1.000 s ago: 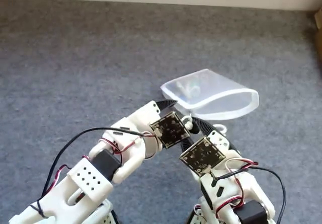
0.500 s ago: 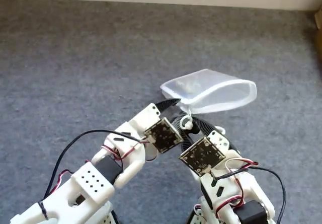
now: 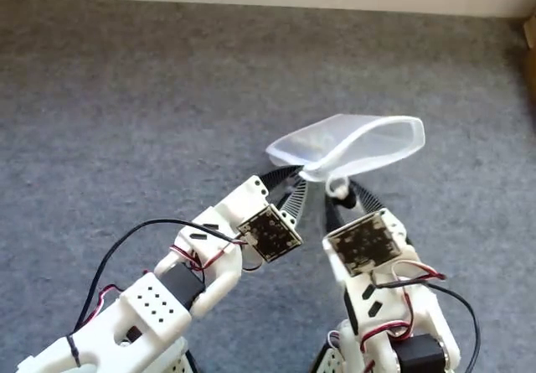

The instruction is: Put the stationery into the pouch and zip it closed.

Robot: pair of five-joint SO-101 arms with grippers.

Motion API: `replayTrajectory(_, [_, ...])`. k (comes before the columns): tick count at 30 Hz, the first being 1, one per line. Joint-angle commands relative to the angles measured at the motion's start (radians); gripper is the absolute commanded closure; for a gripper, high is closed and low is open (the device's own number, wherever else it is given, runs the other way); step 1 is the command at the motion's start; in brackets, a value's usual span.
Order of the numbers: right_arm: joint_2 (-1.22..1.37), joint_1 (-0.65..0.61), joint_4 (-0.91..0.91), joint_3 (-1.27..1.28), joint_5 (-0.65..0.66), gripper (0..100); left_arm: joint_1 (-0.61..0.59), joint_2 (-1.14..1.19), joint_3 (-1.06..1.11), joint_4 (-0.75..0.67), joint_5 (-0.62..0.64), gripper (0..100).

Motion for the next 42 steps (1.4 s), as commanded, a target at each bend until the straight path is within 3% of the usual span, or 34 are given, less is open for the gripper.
replayTrajectory(1, [-0.016,0.085,-0.097,-0.054,-0.029,99.4,-0.067,-0.025,-0.016,-0.031,0.014,99])
replayTrajectory(6, [-0.016,0.189,-0.153,-0.054,-0.118,99.4,-0.101,-0.025,-0.019,-0.009,0.014,99])
replayTrajectory(12, [-0.016,0.248,-0.168,-0.054,-0.123,99.4,-0.104,-0.027,-0.025,0.031,0.014,99])
replayTrajectory(21, [-0.016,0.199,-0.16,-0.054,-0.123,99.4,-0.097,-0.027,-0.044,0.032,0.014,98])
replayTrajectory(25, [-0.016,0.145,-0.139,-0.054,-0.115,99.4,-0.094,-0.027,-0.051,0.032,0.026,87])
replayTrajectory(28, [-0.016,0.128,-0.133,-0.054,-0.115,99.4,-0.094,-0.027,-0.056,0.032,0.124,81])
replayTrajectory(38, [-0.016,0.128,-0.131,-0.054,-0.115,99.4,-0.013,-0.027,-0.173,0.104,0.124,80])
replayTrajectory(42, [-0.016,0.128,-0.131,-0.054,-0.114,99.4,0.013,-0.025,-0.193,0.115,0.044,80])
